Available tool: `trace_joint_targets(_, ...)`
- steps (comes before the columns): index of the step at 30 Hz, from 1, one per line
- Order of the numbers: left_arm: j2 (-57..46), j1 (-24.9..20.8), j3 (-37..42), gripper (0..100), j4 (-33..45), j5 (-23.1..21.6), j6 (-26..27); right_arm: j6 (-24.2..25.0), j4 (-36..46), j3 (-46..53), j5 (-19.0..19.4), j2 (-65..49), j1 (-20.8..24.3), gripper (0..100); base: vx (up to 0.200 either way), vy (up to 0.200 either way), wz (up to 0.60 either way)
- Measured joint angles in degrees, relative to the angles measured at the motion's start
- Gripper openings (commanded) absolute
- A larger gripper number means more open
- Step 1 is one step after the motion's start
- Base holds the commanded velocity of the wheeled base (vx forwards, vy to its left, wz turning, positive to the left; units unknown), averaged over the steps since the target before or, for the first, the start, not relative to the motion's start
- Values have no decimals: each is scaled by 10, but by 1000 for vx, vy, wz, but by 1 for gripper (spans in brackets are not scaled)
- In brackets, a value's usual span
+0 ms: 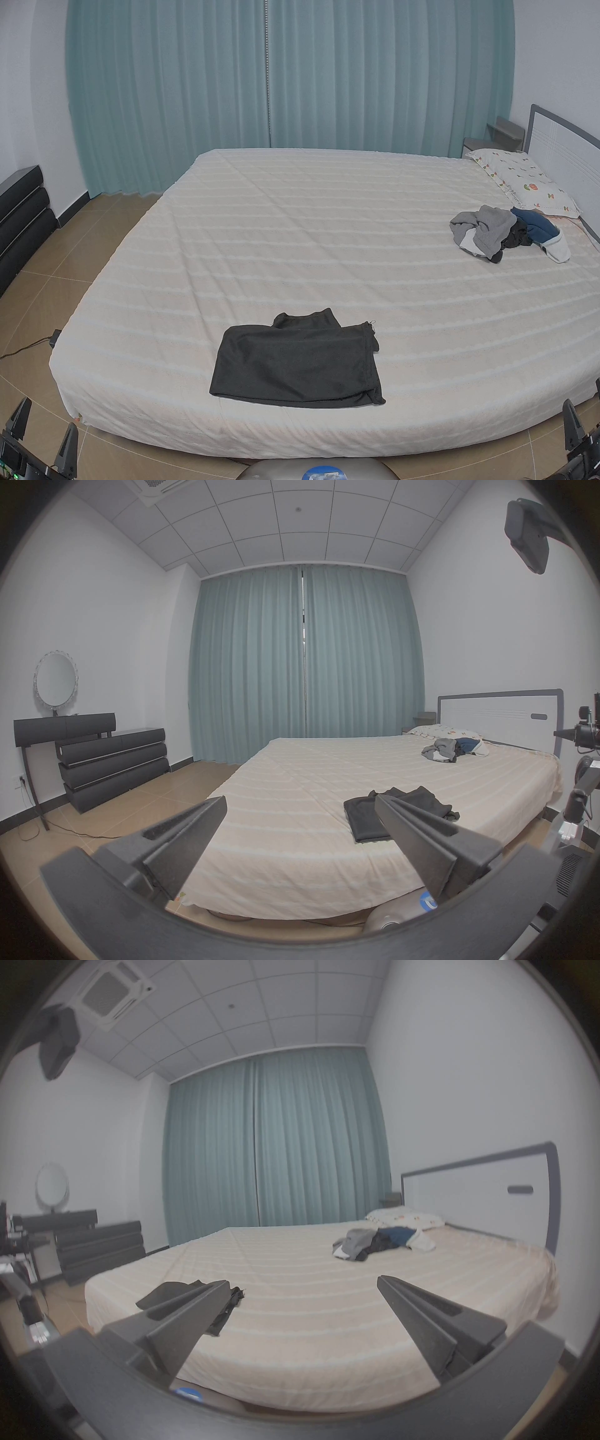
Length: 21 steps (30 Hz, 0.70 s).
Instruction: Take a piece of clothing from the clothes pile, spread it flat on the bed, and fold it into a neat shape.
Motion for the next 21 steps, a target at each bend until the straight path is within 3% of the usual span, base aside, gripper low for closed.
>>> trace_joint_targets(4, 0, 0, 0, 100, 0, 0, 0, -48, 10, 0, 7, 0, 0, 100, 0, 0, 0)
trace_joint_targets(9, 0, 0, 0, 100, -1, 1, -1, -21, 65, 0, 10, 0, 0, 100, 0, 0, 0)
trace_joint_targets(21, 1, 0, 0, 100, -1, 3, -1, 1, 39, 0, 12, 0, 0, 100, 0, 0, 0)
